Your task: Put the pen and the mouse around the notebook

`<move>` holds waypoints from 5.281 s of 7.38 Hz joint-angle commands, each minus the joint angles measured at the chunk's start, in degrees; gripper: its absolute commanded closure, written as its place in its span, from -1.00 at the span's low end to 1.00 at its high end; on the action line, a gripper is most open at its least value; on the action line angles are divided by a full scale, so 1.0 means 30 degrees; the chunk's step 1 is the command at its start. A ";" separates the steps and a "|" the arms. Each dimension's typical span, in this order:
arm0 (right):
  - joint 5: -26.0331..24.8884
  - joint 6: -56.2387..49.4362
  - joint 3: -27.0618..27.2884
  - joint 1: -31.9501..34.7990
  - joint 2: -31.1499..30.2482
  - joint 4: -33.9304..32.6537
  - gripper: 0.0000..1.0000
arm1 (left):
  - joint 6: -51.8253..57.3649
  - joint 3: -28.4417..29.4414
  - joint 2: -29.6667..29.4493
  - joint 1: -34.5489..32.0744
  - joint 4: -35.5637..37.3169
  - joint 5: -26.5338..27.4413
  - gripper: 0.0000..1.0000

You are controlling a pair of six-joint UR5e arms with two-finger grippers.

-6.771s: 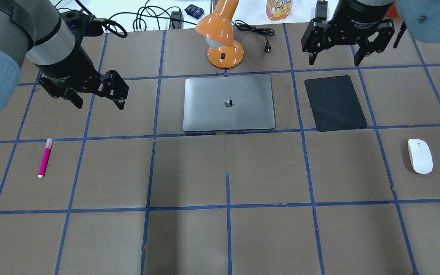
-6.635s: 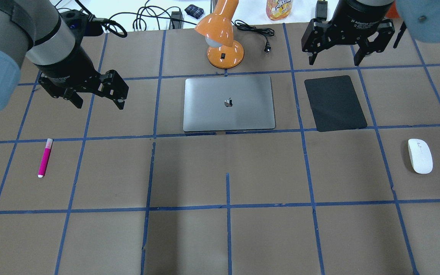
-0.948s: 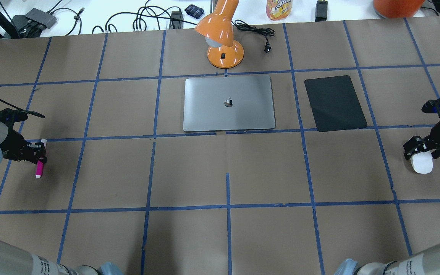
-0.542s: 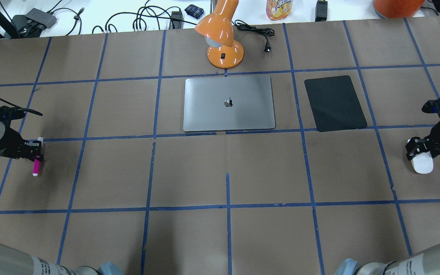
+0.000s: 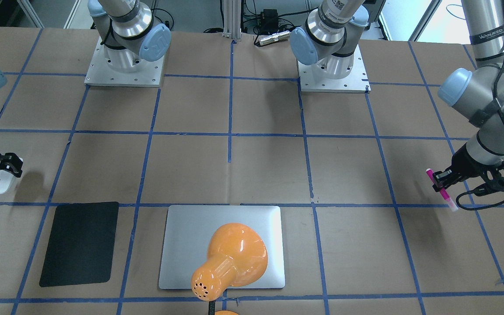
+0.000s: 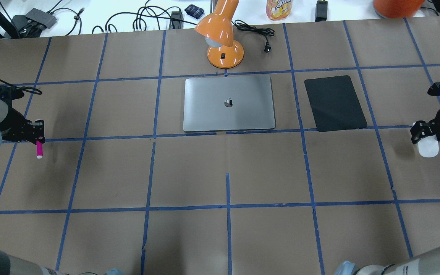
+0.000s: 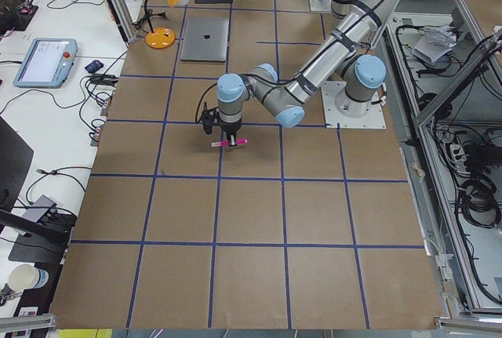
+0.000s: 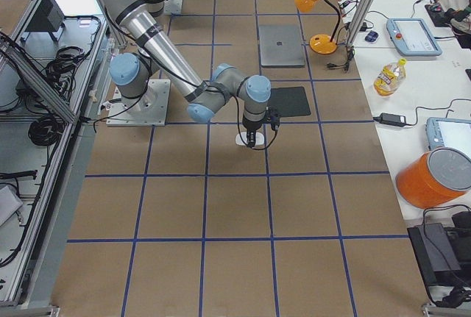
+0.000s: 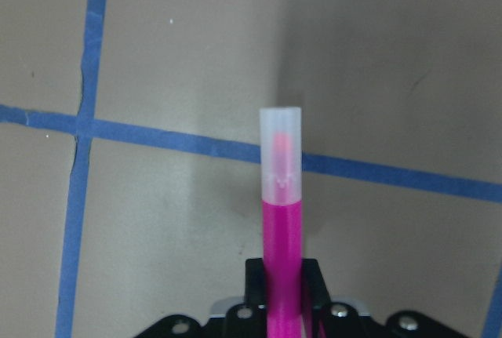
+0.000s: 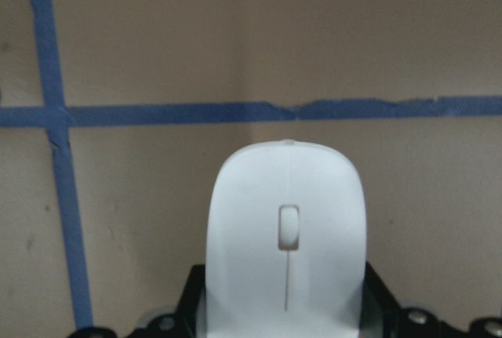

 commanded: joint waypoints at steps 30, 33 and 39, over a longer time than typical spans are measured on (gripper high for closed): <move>0.1240 1.5013 -1.0495 1.1857 -0.4563 1.6690 -1.00 | -3.7142 0.0503 -0.1838 -1.9466 0.3032 -0.1018 -0.45; 0.1298 1.5051 -1.0553 1.2186 -0.4417 1.6513 -1.00 | -2.9500 0.0621 -0.0435 -1.7016 0.2744 -0.1774 -1.00; 0.1239 1.5051 -1.0437 1.2186 -0.4416 1.6630 -1.00 | -1.3967 0.4776 0.2762 -0.9368 -0.9239 -0.2540 -1.00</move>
